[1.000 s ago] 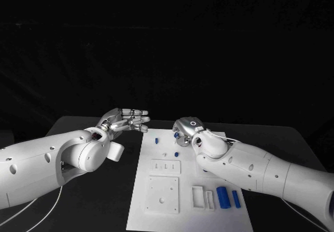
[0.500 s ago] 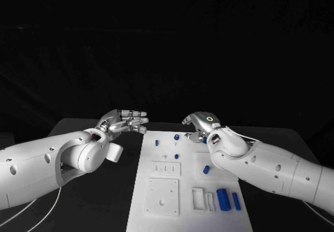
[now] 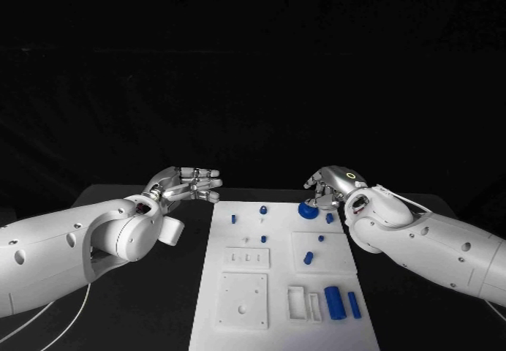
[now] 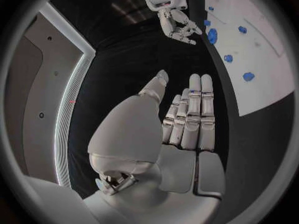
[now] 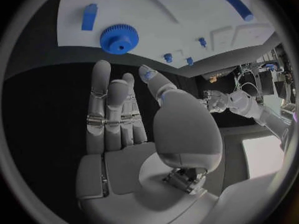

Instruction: Assemble the parts on the task board

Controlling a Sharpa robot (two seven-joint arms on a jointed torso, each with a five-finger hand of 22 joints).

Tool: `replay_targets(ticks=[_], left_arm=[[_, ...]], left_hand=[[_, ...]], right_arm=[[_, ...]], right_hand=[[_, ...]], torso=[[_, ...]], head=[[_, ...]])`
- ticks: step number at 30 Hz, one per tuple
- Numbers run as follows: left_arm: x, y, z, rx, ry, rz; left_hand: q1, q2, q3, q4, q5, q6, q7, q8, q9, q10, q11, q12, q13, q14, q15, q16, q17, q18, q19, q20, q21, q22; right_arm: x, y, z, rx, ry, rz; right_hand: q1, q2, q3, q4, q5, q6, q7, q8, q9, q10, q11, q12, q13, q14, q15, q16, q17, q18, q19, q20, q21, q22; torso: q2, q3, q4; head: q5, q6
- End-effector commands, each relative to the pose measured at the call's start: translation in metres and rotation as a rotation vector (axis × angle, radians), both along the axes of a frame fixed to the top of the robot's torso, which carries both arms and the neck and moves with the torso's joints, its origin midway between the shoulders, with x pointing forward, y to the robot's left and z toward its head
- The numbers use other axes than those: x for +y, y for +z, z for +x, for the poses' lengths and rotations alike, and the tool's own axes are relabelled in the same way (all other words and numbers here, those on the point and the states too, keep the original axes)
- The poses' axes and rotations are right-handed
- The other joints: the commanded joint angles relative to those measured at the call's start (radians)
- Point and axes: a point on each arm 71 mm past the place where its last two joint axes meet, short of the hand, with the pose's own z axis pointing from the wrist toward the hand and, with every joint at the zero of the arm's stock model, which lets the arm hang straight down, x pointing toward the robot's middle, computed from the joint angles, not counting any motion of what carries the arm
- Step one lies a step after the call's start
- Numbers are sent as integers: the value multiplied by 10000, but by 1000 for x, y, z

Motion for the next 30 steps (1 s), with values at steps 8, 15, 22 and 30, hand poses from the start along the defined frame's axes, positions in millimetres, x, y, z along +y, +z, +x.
replay_targets(ticks=[8, 15, 22, 30], left_arm=[[-1, 2, 2, -101, -135, -55], [-1, 2, 2, -96, -153, -56], [-2, 2, 3, -97, -165, -57], [-3, 2, 3, -96, -183, -59]], left_hand=[[-21, -24, 8, -9, -43, -114, -12, 12, -11, -97, 7, 39, 15, -5, -21, 37, 3, 138, -74, 35, 56, -24], [-19, -33, 15, 4, -44, -132, -12, 12, -12, -100, 7, 39, 14, -12, -19, 35, 5, 138, -75, 40, 44, -37], [-19, -33, 15, 4, -44, -132, -12, 12, -12, -100, 7, 39, 14, -12, -19, 35, 5, 138, -75, 40, 44, -37], [-19, -33, 15, 4, -44, -132, -12, 12, -12, -100, 7, 39, 14, -12, -19, 35, 5, 138, -75, 40, 44, -37]], right_arm=[[-10, -16, 8, 1944, 152, 9], [-10, -22, 14, 2103, 76, 0], [-11, -25, 16, 2179, 30, -26], [-11, -26, 17, 2236, -8, -45]], right_hand=[[169, 212, -1185, 205, -30, -679, 212, 38, 46, -547, 277, 4642, 4657, 18, 376, 1860, 3846, 440, 194, 337, 1189, 1417], [202, 238, -1332, 314, 90, -789, 240, 46, 41, -403, 302, 5114, 5125, 147, 403, 1780, 4556, 499, 155, 369, 1403, 2282], [173, 273, -1257, 301, 178, -728, 227, 26, 41, -311, 297, 5330, 5301, 188, 391, 1844, 4764, 486, 182, 364, 1486, 2671], [44, 317, -826, 193, 336, -589, 230, 30, 32, -303, 299, 5375, 5350, 200, 392, 1857, 4872, 486, 205, 363, 1440, 3016]], torso=[[23, 29, 11], [48, 53, 47], [56, 61, 42], [53, 60, 38]], head=[[-6, -70], [-5, -116], [-16, -135], [-30, -151]])
